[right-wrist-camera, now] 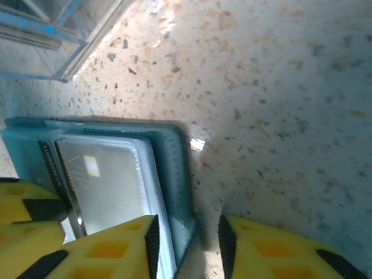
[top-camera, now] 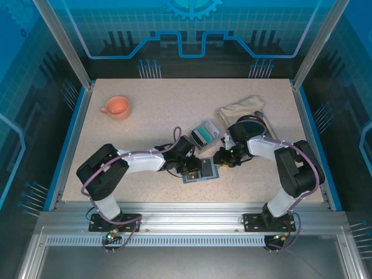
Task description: Put the credit cards into the card holder
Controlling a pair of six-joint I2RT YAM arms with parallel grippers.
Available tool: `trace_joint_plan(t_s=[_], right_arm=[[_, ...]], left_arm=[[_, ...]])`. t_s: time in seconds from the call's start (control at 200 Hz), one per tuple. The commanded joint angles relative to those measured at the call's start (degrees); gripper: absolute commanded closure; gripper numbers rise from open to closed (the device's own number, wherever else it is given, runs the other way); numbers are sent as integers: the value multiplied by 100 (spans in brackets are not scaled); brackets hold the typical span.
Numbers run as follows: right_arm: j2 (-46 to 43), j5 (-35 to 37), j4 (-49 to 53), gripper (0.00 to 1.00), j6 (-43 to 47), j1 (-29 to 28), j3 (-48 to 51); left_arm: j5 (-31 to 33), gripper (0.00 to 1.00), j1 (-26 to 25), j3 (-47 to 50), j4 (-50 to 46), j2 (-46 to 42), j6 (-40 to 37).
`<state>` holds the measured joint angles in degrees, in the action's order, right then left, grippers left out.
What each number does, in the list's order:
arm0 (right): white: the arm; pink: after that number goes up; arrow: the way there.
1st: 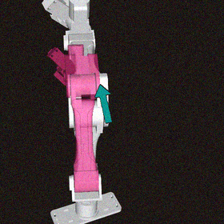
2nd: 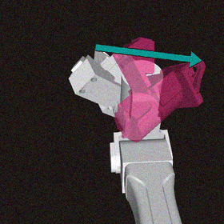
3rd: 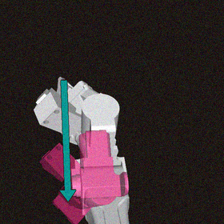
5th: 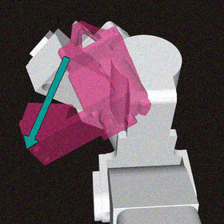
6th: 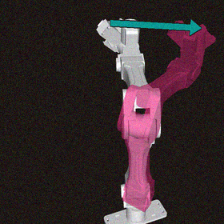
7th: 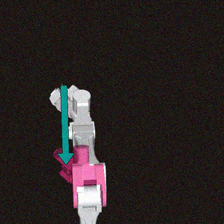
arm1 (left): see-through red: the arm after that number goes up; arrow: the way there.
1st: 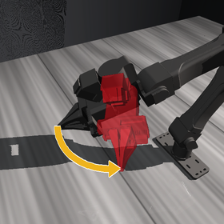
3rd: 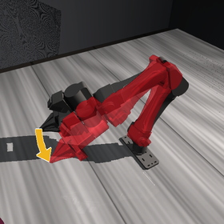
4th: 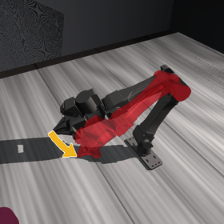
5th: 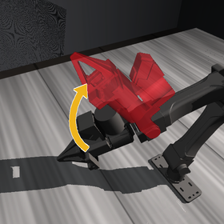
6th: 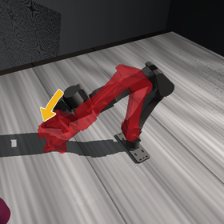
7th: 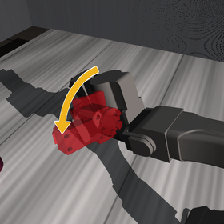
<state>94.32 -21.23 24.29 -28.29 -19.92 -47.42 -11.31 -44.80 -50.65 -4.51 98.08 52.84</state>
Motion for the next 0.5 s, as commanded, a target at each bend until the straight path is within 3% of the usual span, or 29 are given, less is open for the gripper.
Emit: trace_joint_plan(t_s=[0.0,0.165,0.385,0.495], right_arm=[[-278,587,749,59,216,59,-189],[-558,743,1042,55,438,59,-263],[-557,514,1087,64,483,51,-268],[-466,432,1053,70,495,50,-259]], left_arm=[[437,63,-21,-84,-601,-658,-247],[748,49,111,74,-971,-1195,-197],[409,33,688,726,-788,-1500,250],[-53,29,947,1008,-382,-1445,450]])
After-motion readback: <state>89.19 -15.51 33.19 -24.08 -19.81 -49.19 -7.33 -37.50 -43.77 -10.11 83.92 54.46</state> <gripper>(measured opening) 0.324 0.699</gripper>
